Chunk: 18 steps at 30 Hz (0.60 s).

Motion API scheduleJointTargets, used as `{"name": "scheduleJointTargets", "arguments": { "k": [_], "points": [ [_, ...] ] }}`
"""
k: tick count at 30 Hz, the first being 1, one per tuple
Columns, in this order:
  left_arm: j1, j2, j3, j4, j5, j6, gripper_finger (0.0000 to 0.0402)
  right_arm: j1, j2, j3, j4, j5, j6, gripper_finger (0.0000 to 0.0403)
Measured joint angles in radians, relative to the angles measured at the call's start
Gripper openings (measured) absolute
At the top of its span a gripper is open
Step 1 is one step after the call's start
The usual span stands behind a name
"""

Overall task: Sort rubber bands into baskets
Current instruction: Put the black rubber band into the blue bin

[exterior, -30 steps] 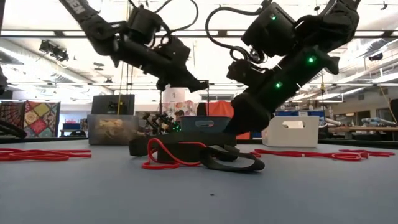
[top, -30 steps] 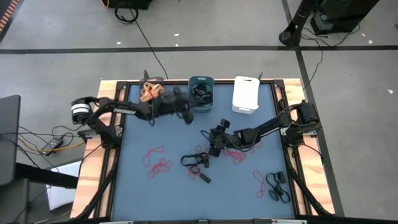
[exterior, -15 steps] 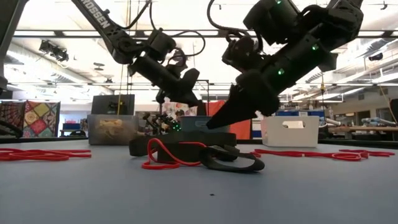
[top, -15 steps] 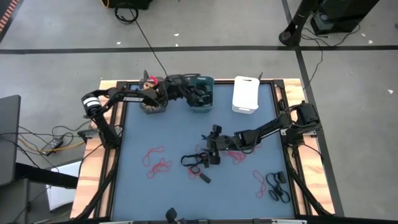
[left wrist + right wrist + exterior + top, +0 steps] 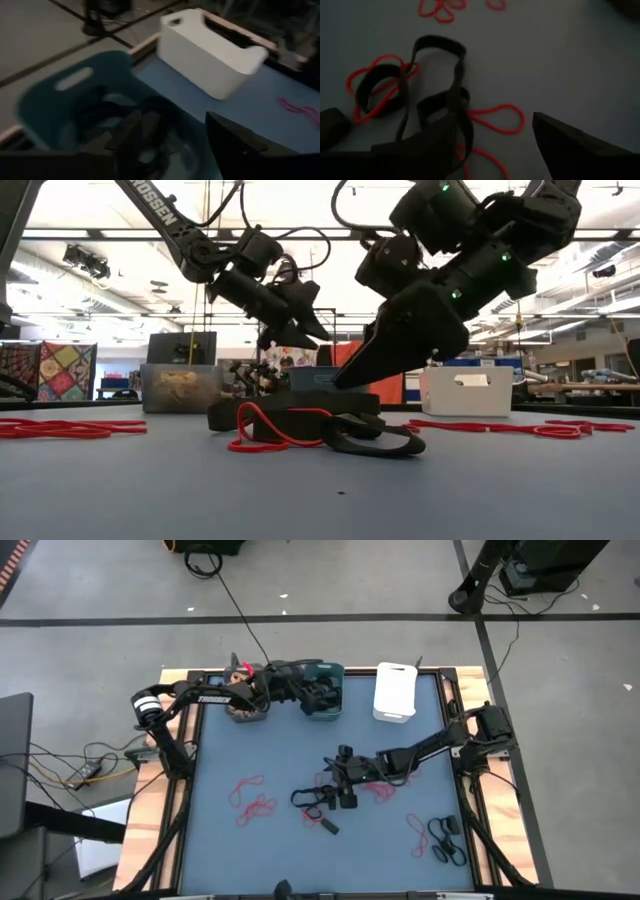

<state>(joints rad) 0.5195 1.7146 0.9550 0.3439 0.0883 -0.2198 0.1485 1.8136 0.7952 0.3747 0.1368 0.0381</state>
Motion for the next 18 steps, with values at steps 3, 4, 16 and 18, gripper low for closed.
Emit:
{"name": "scheduleJointTargets", "arguments": {
  "k": [3, 4, 16, 18],
  "points": [
    [-0.013, -0.001, 0.0, -0.025, 0.022, -0.026, 0.0215, -0.007, 0.012, 0.0, 0.007, -0.052, 0.014, 0.0248],
    [-0.018, -0.001, 0.0, -0.038, 0.023, -0.036, 0.0213, -0.009, 0.014, 0.0, 0.008, -0.072, 0.015, 0.0237],
    [-0.153, -0.005, -0.002, -0.089, 0.018, -0.039, 0.02, -0.009, 0.034, 0.0, 0.033, -0.19, 0.019, 0.0047],
    [-0.186, -0.006, -0.002, -0.087, 0.015, -0.038, 0.0194, -0.01, 0.034, 0.0, 0.032, -0.193, 0.013, 0.0015]
  ]
}}
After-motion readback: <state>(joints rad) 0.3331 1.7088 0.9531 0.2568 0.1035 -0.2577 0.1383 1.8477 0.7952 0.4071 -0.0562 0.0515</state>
